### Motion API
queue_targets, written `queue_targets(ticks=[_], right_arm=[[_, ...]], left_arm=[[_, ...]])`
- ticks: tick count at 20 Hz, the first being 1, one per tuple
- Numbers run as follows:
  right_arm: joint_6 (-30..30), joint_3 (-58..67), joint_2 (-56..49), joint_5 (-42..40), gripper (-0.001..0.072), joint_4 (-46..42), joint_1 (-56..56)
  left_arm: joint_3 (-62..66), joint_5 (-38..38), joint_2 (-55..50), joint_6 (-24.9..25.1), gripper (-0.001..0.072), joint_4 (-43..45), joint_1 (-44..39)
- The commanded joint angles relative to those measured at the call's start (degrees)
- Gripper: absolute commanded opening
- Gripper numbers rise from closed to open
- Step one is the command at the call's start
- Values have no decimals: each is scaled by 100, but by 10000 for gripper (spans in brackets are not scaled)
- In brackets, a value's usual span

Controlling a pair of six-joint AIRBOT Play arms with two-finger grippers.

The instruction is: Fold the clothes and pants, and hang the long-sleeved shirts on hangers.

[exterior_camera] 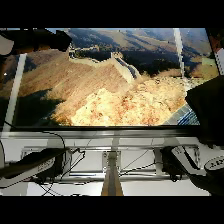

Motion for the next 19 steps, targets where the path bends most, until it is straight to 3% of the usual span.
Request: queue_targets(ticks=[1,3,4,8,12,16,19], right_arm=[[-546,0,-256,-175,363,568,935],[-708,0,-476,-337,296,566,1982],[-732,0,-597,-428,212,562,2564],[-772,0,-1121,-1207,20,177,5167],[-1622,0,-1412,-2048,20,-96,6907],[-1541,0,-1423,-2194,19,-1445,7635],[-1410,0,-1416,-2144,20,-1429,7656]], left_arm=[[4,2,-4,0,535,0,7],[4,2,-4,0,535,0,7],[4,2,-4,0,535,0,7],[4,2,-4,0,535,0,7],[4,2,-4,0,535,2,7],[4,2,-4,0,535,0,7],[4,2,-4,0,535,0,7]])
